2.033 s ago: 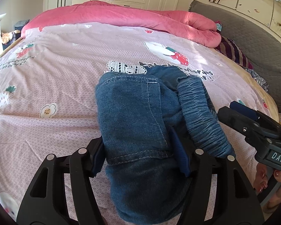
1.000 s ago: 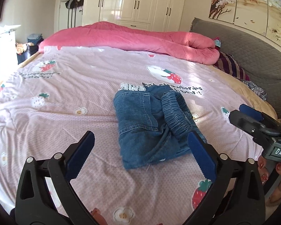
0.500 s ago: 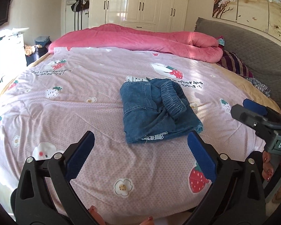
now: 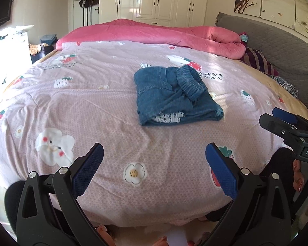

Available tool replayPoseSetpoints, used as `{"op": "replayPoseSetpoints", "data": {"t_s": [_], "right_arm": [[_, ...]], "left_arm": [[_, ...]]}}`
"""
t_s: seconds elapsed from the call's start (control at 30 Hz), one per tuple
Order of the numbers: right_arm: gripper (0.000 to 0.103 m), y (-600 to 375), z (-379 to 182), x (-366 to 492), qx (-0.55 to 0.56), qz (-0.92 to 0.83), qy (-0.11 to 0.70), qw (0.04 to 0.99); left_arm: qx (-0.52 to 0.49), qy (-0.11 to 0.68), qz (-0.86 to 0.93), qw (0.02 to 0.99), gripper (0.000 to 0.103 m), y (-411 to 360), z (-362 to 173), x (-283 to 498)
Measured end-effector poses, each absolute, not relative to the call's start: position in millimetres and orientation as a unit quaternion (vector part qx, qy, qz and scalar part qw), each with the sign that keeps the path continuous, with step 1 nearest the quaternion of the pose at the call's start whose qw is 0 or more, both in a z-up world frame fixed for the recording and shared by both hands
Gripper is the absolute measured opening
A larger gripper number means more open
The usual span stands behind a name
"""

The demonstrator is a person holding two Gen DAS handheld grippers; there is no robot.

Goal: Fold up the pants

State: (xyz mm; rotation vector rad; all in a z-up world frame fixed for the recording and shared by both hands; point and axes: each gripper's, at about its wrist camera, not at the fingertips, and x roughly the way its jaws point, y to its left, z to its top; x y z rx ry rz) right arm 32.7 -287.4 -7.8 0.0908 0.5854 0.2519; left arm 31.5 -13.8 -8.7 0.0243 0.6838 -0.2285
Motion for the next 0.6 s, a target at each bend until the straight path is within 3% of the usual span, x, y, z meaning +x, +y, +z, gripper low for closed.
{"op": "replayPoseSetpoints", "data": {"t_s": [0.6], "right_arm": [[0.098,-275.9,-37.6,34.0,0.041,0.121,0.312,0.942]], "left_arm": [[-0.011,0.360,-0.104,0.927,0.093,-9.4,-29.1,38.1]]}}
